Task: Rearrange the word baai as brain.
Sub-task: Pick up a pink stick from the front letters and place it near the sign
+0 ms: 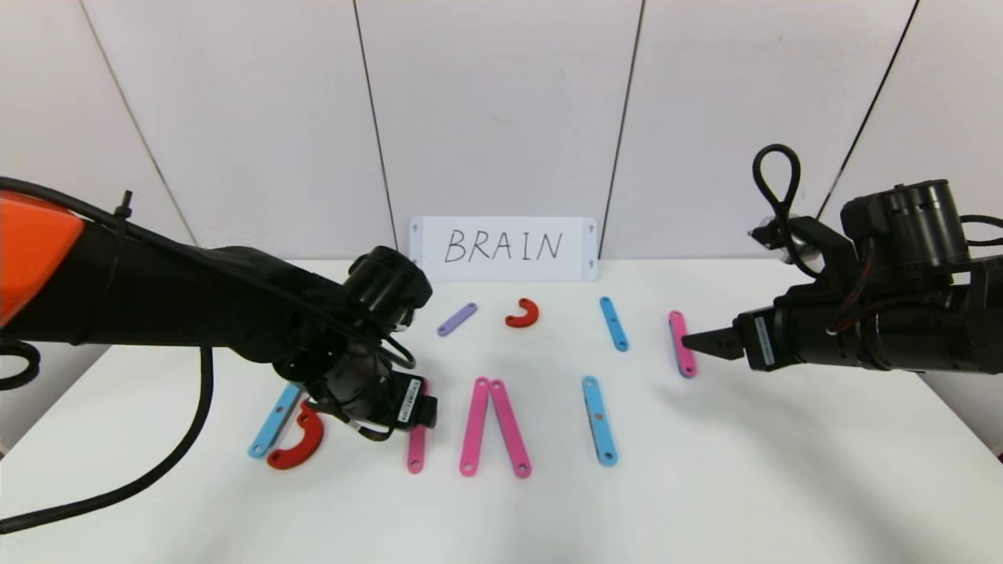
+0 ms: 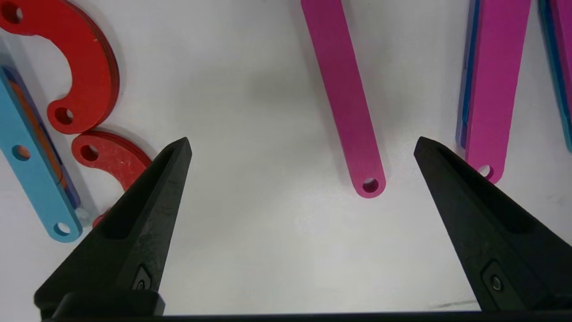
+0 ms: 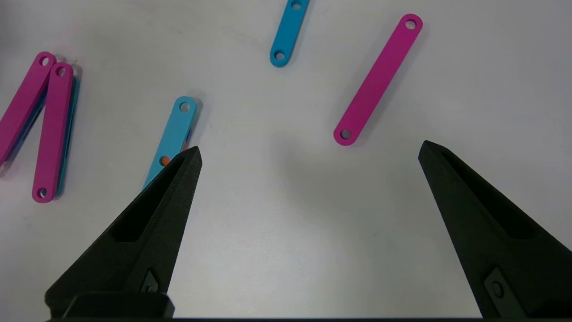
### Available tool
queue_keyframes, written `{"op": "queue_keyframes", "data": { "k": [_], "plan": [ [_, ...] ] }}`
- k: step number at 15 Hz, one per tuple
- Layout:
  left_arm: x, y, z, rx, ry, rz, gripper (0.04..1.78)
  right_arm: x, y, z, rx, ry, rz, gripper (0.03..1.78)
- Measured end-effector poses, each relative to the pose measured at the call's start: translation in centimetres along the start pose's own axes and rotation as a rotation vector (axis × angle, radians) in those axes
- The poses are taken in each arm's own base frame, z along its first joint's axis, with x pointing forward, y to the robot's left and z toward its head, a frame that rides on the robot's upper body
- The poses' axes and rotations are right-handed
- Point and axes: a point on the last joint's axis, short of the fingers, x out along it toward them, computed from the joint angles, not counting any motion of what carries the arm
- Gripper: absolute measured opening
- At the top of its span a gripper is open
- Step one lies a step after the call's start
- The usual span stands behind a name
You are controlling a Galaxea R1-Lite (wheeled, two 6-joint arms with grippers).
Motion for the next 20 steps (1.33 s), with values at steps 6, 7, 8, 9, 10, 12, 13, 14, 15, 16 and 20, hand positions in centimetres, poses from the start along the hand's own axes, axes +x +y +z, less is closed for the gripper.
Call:
{"op": "queue_keyframes", "data": {
  "k": [6,7,8,9,10,12,13,14,15,16,20],
  "plan": [
    [2.3,-0.5,1.0,-0.085,-0.004,0.003,1.72,0.0,0.0,-0.1,0.0,0.002,0.0,1.7],
    [2.6,-0.6,1.0,-0.086,0.0,0.003,1.67,0.0,0.0,0.0,0.0,0.001,0.0,1.7],
    [2.8,-0.6,1.0,-0.085,0.003,0.004,1.59,0.0,0.0,-0.1,0.0,0.002,0.0,1.7],
    [3.0,-0.6,1.0,-0.084,0.007,0.006,1.48,0.0,0.0,-0.1,0.0,0.002,0.0,1.7],
    [3.1,-0.7,1.1,-0.084,0.009,0.006,1.36,0.0,0.0,-0.1,0.0,0.002,0.0,1.7],
    [3.3,-0.7,1.1,-0.084,0.011,0.007,1.01,0.0,0.0,-0.1,0.0,0.003,0.001,1.7],
    [3.4,-0.7,1.1,-0.083,0.015,0.006,0.82,0.0,0.0,-0.1,0.0,0.003,0.001,1.7],
    [3.6,-0.7,1.1,-0.082,0.019,0.005,0.64,0.0,0.0,-0.1,0.0,0.003,0.001,1.7],
    [3.7,-0.8,1.1,-0.081,0.022,0.004,0.48,0.0,0.0,-0.1,0.0,0.004,0.001,1.7],
    [3.9,-0.8,1.2,-0.081,0.024,0.004,0.36,0.0,0.0,-0.1,0.0,0.003,0.002,1.7],
    [4.1,-0.7,1.3,-0.083,0.026,0.007,0.28,0.0,0.1,-0.1,-0.001,0.003,0.002,1.7]
  ]
}}
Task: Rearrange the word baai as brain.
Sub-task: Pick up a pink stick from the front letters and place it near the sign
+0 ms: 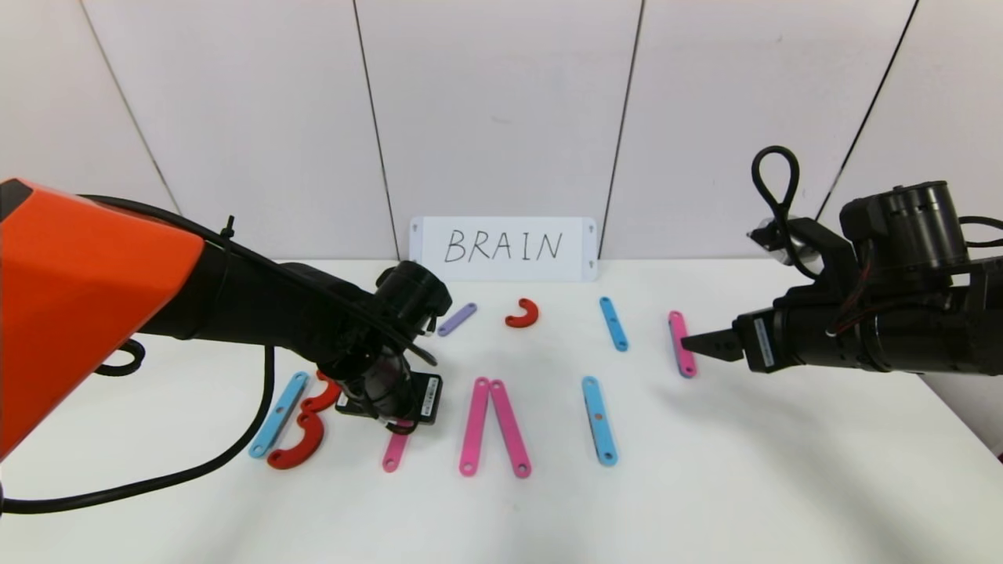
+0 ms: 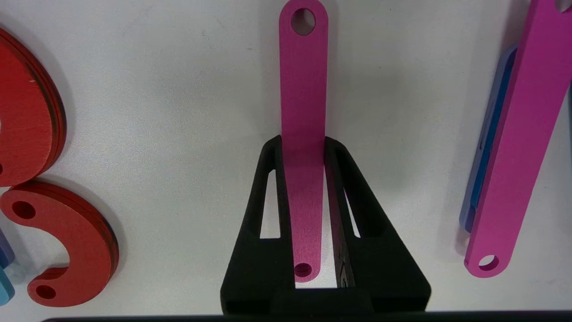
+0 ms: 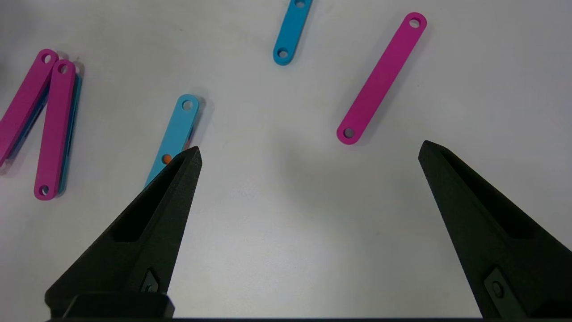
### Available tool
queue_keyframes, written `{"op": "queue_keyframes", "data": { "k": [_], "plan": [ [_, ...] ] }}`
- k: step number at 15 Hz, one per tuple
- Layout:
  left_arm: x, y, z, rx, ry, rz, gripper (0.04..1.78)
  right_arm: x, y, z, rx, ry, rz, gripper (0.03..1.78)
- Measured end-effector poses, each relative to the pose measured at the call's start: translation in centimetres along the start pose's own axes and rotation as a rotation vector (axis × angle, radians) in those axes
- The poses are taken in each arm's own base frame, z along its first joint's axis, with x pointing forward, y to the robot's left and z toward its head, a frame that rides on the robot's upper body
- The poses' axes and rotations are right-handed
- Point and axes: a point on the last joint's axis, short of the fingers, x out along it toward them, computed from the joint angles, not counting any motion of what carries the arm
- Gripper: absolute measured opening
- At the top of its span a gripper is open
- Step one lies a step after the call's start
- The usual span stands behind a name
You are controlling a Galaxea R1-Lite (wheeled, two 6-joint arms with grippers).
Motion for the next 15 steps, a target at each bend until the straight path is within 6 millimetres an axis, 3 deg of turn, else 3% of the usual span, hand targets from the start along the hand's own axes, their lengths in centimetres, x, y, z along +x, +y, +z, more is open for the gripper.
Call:
{"op": "queue_keyframes", "data": {
  "k": [7,11,15],
  "plan": [
    [-1.0,0.1,0.1,-0.003,-0.015,-0.005,0.27,-0.4,-0.1,0.3,0.003,-0.018,0.009,1.7],
    [-3.2,0.4,0.4,0.003,-0.074,-0.026,0.27,-1.0,-0.6,0.6,0.009,-0.041,-0.001,1.7],
    [-6.1,0.1,2.4,0.037,-0.186,-0.064,0.27,-1.8,-2.5,1.0,0.044,-0.073,0.008,1.7]
  ]
}}
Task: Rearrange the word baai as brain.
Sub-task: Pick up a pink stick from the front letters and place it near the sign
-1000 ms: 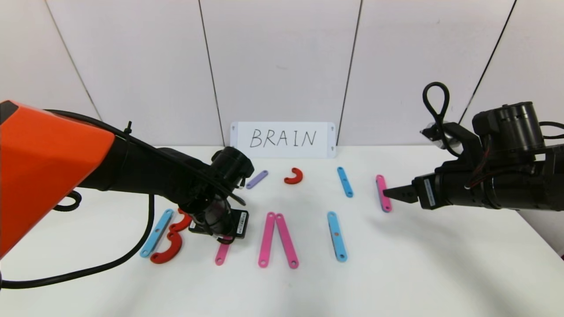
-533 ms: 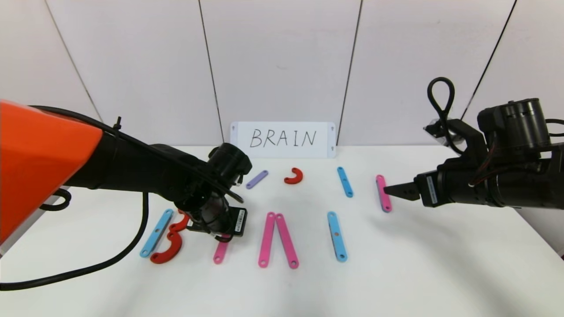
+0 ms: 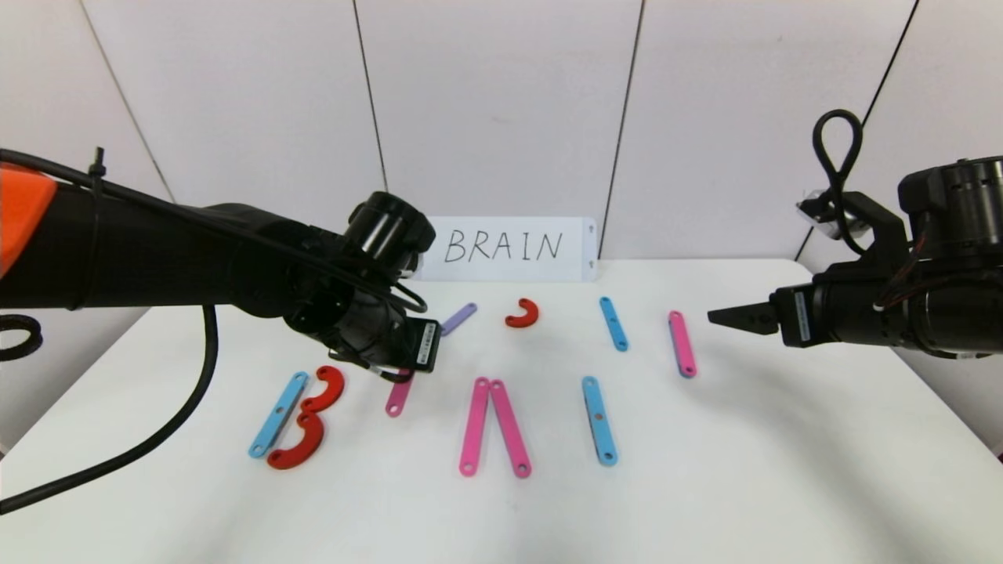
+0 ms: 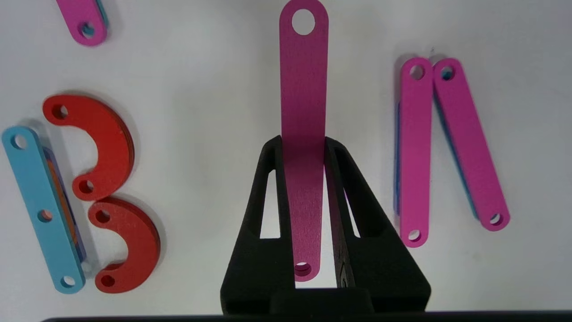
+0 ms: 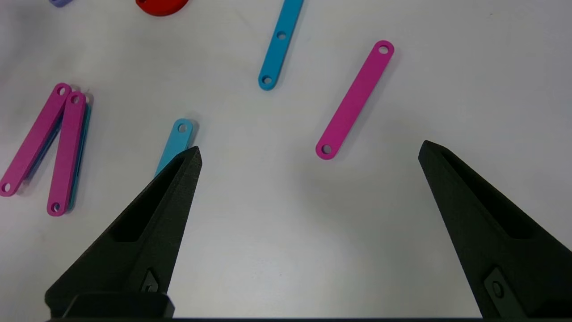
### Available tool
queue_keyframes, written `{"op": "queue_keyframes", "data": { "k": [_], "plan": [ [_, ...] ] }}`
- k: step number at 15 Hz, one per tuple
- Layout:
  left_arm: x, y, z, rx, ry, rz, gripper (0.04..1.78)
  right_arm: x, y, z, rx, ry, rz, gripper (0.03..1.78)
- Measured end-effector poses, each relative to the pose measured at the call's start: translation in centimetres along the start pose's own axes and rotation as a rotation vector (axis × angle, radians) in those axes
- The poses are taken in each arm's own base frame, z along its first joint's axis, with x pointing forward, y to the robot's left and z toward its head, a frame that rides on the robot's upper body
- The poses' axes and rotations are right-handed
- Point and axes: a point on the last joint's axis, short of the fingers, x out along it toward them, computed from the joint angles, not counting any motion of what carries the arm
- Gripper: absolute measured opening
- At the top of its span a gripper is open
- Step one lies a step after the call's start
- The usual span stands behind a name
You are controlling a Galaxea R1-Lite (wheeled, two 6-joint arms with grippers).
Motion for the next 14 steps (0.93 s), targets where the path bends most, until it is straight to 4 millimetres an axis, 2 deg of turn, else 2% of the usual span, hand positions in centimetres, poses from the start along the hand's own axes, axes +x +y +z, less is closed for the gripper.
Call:
{"op": "queue_keyframes", "data": {
  "k": [3,5,7,10,14],
  "plan": [
    [-1.2,-0.8,2.7,0.021,-0.102,-0.033,0.28,-0.3,-1.2,0.2,0.023,-0.013,-0.026,1.7],
    [-1.3,-1.4,4.5,0.035,-0.151,-0.049,0.27,-0.4,-1.6,0.2,0.03,-0.016,-0.038,1.7],
    [-0.2,-2.1,6.0,0.043,-0.178,-0.057,0.28,-0.5,-1.8,0.3,0.034,-0.019,-0.045,1.7],
    [2.3,-3.4,7.7,0.06,-0.2,-0.076,0.27,-0.6,-1.9,0.3,0.035,-0.021,-0.049,1.7],
    [5.2,-5.1,7.6,0.213,-0.168,-0.242,0.27,-0.7,-2.0,0.2,0.037,-0.021,-0.052,1.7]
  ]
}}
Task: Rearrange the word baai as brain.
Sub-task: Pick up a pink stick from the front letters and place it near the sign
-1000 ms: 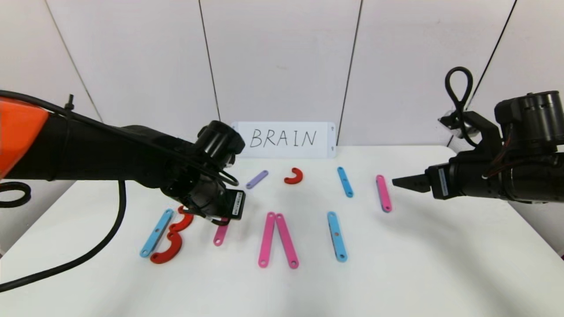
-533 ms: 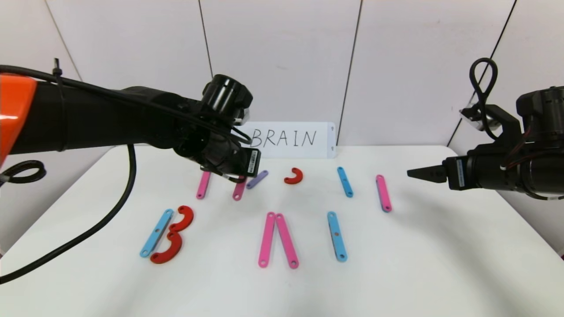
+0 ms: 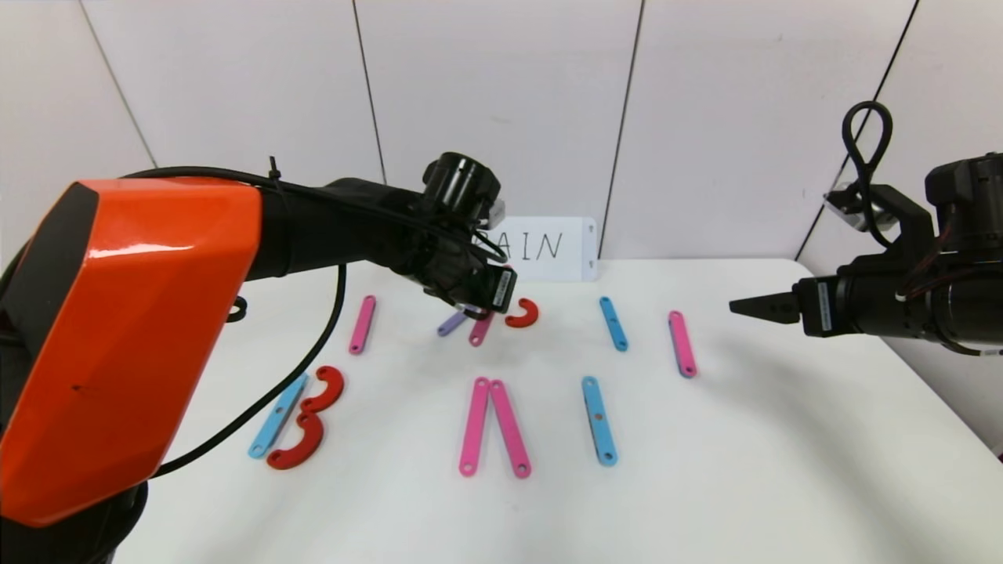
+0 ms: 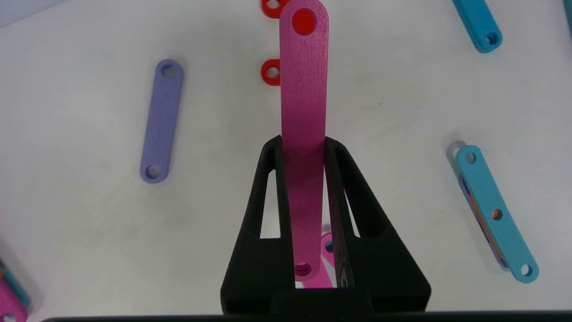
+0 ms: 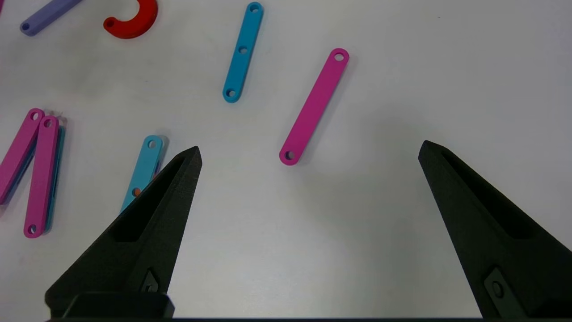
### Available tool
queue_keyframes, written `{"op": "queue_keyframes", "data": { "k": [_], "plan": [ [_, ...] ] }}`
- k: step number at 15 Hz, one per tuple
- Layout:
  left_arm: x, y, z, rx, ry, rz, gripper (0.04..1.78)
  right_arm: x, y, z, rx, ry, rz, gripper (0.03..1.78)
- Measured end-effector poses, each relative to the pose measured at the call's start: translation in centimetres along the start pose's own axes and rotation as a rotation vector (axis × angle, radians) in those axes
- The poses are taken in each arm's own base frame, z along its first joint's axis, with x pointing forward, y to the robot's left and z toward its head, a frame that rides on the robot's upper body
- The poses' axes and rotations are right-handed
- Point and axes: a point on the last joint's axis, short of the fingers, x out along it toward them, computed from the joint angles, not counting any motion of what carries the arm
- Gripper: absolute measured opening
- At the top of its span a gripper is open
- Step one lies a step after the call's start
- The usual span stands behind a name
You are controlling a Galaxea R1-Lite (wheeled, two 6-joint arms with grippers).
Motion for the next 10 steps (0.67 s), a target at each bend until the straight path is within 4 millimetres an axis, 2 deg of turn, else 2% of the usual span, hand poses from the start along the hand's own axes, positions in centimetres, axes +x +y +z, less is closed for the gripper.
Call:
{"op": "queue_keyframes", "data": {
  "k": [4,10],
  "plan": [
    [2.5,-1.0,0.1,0.041,-0.081,-0.105,0.28,-0.1,-0.1,0.0,0.002,-0.002,0.001,1.7],
    [6.6,-3.1,-0.8,0.064,-0.175,-0.184,0.27,-0.2,-0.4,0.0,0.007,-0.006,-0.012,1.7]
  ]
}}
